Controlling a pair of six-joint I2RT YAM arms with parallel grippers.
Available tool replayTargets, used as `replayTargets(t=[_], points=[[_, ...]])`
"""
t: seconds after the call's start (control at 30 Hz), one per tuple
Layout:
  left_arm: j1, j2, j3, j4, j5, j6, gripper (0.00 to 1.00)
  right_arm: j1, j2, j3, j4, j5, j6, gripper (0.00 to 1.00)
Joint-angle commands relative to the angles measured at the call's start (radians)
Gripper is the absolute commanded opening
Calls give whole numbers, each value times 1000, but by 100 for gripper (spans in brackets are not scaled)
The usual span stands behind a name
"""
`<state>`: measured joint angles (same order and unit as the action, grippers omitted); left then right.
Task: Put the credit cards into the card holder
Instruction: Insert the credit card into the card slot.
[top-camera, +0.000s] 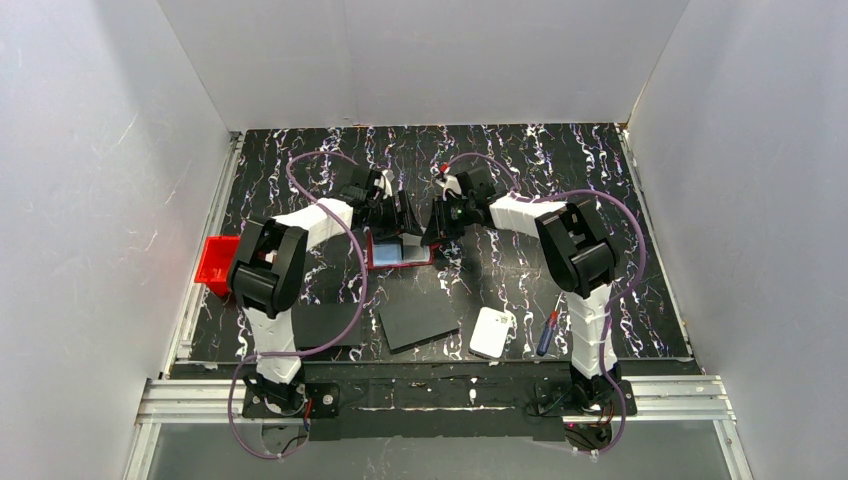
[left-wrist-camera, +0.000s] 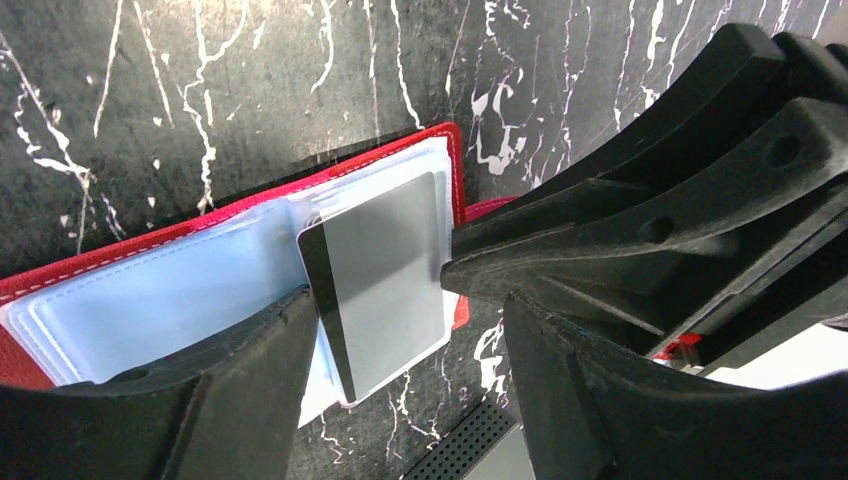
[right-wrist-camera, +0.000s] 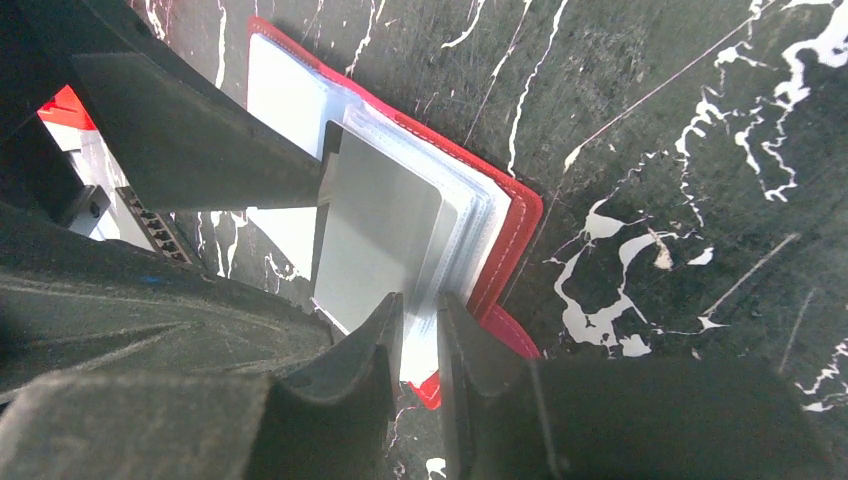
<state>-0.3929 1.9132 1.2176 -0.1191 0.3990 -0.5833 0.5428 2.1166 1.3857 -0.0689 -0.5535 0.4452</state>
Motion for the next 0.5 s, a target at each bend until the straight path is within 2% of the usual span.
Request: replayTargets(t=[0.0,0.27,0.47], points=[[-30,18,68,-65,46,21,70,6,2,35,52,-35,4,27],[-37,13,87,-159,-16,52,74,5,-6,38,79,-47,11,29],[-6,-81,52,-185,-17,82,75,-3,-79,9,-27,46,-34,42]])
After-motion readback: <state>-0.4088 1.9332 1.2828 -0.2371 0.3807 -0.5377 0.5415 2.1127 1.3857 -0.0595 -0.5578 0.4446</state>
